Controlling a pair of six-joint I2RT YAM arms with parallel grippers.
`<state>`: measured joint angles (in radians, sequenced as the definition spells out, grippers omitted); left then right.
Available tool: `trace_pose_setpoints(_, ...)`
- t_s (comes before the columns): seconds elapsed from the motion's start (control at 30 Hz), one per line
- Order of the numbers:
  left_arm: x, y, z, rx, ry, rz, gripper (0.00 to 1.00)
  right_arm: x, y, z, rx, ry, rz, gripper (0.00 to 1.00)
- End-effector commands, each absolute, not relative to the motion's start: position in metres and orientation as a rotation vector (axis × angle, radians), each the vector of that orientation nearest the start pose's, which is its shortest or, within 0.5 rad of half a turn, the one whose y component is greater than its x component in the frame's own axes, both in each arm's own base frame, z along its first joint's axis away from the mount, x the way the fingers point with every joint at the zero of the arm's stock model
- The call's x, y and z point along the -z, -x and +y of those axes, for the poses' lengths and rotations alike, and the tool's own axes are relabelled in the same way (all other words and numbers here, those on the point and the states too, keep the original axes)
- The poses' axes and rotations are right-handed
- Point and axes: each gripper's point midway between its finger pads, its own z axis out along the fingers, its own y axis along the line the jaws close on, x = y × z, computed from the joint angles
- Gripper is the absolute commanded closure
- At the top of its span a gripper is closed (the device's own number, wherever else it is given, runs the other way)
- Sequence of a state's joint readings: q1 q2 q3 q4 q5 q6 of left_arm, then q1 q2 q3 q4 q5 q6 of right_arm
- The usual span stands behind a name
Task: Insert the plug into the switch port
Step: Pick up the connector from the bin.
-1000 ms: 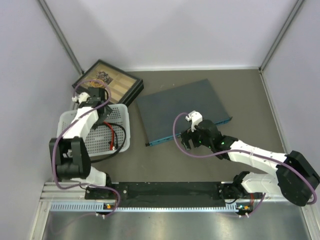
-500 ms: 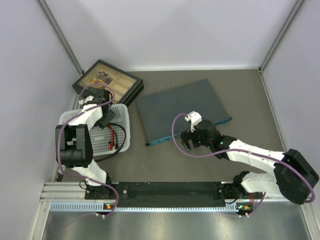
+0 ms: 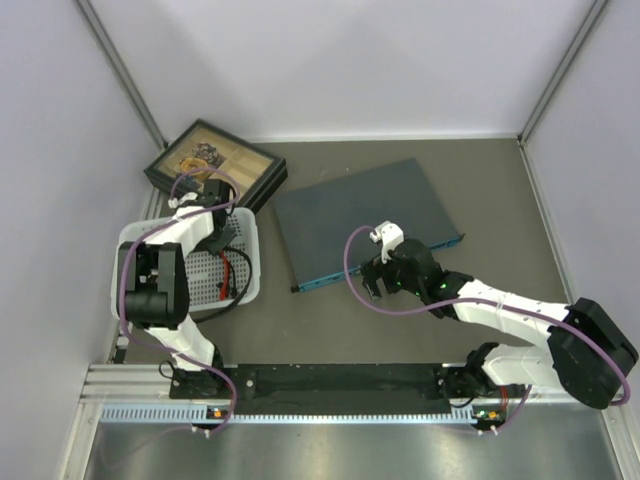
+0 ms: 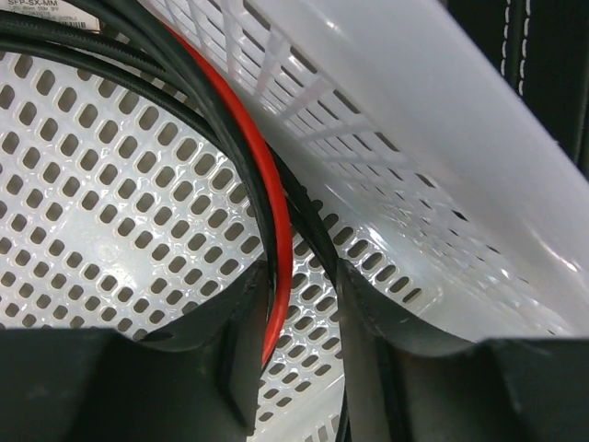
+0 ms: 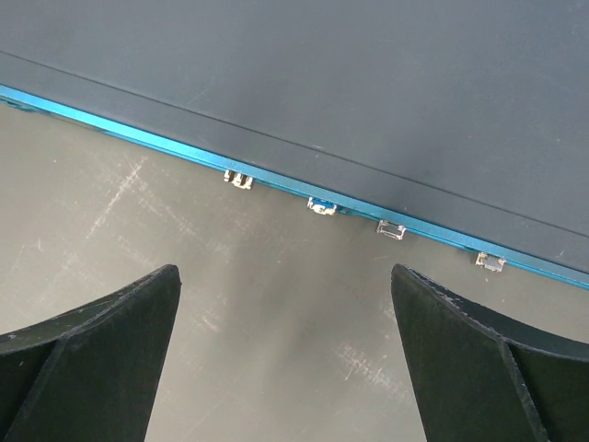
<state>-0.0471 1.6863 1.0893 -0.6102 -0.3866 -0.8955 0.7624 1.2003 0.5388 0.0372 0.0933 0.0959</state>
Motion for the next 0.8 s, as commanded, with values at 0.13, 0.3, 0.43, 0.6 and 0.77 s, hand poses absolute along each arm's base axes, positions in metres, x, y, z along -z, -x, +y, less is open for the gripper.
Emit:
trace_pose_setpoints(0.13, -0.063, -0.359, 0.024, -0.274, 1.166, 2.317, 0.78, -0.099, -0.262, 0.225, -0.389, 0.634, 2.03, 0.05)
trace_pose_setpoints(0.3, -0.077, -0.356, 0.028, -0.294, 1.154, 2.291, 0.9, -0.1, -0.261, 0.226, -0.397, 0.637, 2.026, 0.05)
trace_pose_setpoints(0.43, -0.101, -0.354, 0.033, -0.285, 1.136, 2.243, 1.0, -0.102, -0.261, 0.226, -0.399, 0.637, 2.024, 0.05)
trace_pose_setpoints(0.6, -0.142, -0.35, 0.034, -0.24, 1.098, 2.185, 1.0, -0.105, -0.26, 0.225, -0.399, 0.634, 2.022, 0.05)
trace_pose_setpoints(0.77, -0.191, -0.347, 0.027, -0.114, 1.049, 2.099, 1.0, -0.109, -0.26, 0.225, -0.404, 0.631, 2.014, 0.05)
